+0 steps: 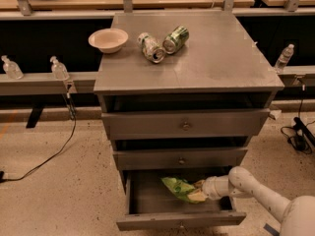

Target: Place green rice chip bag into bottom drawer

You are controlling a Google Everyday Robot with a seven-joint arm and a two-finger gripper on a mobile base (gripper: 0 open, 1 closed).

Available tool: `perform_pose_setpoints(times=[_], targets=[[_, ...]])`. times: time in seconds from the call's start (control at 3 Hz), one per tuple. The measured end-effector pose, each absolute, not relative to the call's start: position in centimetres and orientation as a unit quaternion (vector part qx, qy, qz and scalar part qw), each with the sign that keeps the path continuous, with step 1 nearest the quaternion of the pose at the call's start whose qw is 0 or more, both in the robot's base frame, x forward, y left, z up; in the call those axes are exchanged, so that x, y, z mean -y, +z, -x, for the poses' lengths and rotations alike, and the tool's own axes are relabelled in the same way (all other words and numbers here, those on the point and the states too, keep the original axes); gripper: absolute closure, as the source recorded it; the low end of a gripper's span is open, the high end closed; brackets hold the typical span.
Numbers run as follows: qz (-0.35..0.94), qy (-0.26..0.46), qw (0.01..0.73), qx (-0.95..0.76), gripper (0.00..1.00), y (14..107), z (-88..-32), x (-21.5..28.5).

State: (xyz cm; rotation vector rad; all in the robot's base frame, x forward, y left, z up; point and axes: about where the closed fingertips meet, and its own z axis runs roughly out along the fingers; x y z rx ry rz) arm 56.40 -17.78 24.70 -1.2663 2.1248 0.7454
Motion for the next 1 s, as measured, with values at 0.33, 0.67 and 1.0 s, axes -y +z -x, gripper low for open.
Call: perform_pose_setpoints(times=[0.33,0.67,1.0], targets=[[0.472,0.278,0.274,-0.790,0.17,24.66,-56.38,17.62],[0.473,0.280,0.273,-0.789,0.00,24.49,-56.26,17.33],[0.473,0.280,0.273,-0.789,0.00,24.49,-56.25,17.32]])
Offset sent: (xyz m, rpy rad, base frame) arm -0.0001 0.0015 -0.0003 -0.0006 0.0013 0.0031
